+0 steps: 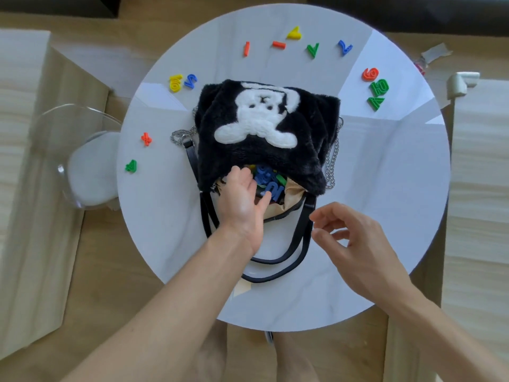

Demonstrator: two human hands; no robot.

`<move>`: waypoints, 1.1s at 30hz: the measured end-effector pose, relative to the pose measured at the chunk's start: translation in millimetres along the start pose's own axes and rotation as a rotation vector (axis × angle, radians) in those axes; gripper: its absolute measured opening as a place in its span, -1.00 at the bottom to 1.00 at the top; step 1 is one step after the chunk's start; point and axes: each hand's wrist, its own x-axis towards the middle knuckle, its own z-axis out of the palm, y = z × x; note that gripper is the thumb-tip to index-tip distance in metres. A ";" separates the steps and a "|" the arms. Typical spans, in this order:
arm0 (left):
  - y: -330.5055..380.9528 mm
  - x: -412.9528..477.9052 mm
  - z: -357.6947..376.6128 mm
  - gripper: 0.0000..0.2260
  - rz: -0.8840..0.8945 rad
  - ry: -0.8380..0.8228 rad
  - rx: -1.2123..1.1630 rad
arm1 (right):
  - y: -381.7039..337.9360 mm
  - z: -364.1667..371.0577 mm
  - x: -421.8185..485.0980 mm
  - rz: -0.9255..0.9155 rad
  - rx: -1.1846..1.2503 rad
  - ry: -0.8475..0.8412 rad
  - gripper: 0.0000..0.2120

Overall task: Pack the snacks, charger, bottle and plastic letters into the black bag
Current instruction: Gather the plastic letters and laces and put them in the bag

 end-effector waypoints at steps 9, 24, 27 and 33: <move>43.3 11.2 -72.4 -0.79 0.310 0.193 0.405 | -61.4 52.7 18.7 -0.058 0.029 -0.090 -0.77; 152.6 190.1 -254.4 -0.63 0.526 0.272 1.624 | -180.5 269.1 226.2 -0.144 -0.468 -0.153 -0.57; 156.6 208.1 -264.0 -0.59 0.599 0.140 1.637 | -182.3 300.2 263.0 -0.170 -0.602 -0.196 -0.57; 179.3 236.9 -266.2 -0.93 0.773 -0.047 1.629 | -171.4 329.1 297.3 -0.236 -0.763 -0.231 -0.70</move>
